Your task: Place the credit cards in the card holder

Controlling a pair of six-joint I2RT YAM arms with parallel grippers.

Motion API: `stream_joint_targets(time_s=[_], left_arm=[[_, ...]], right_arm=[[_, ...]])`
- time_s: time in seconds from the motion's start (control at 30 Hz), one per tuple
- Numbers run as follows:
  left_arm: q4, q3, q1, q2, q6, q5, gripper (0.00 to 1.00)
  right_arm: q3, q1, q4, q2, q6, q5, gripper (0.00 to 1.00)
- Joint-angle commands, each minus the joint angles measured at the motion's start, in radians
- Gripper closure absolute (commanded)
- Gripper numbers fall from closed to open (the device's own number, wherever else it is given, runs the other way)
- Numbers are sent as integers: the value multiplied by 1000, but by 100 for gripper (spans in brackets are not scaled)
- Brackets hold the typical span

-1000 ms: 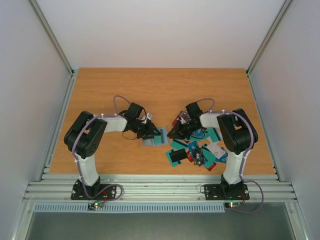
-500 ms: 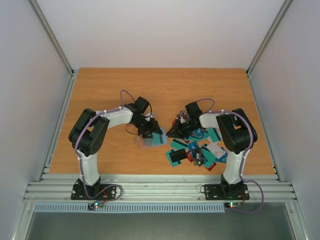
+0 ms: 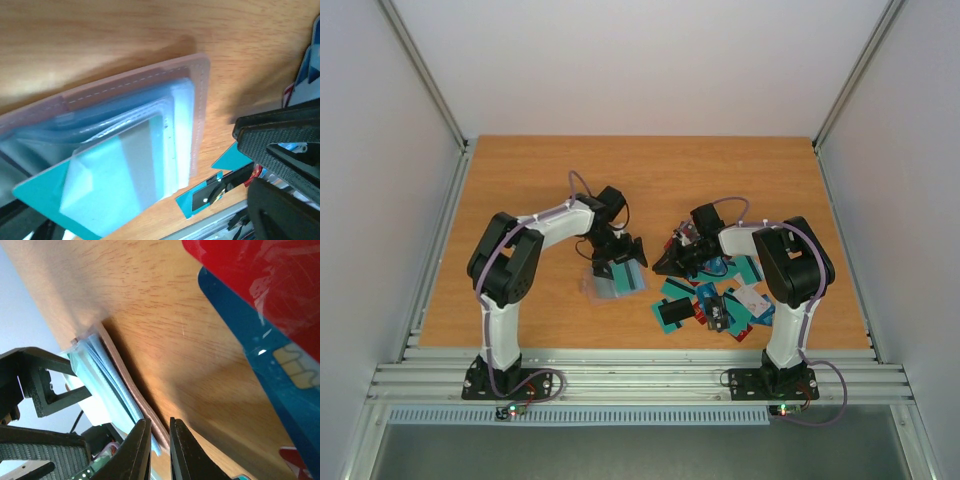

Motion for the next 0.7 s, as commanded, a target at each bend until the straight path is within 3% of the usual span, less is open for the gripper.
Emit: stream_joint_targets(time_s=[0.0,0.47,0.67], left_arm=[[-96,-19,-1,-12,6,-82,1],[-139,-72,-4,-110,-2,-159,1],[-200,-56,-5,-85,68,-227,0]], right_arm=[[-23,9,-86,36,46,19,87],[3,61,-160,33,-12,36,90],[22,95,-181,27,-24,58,90]])
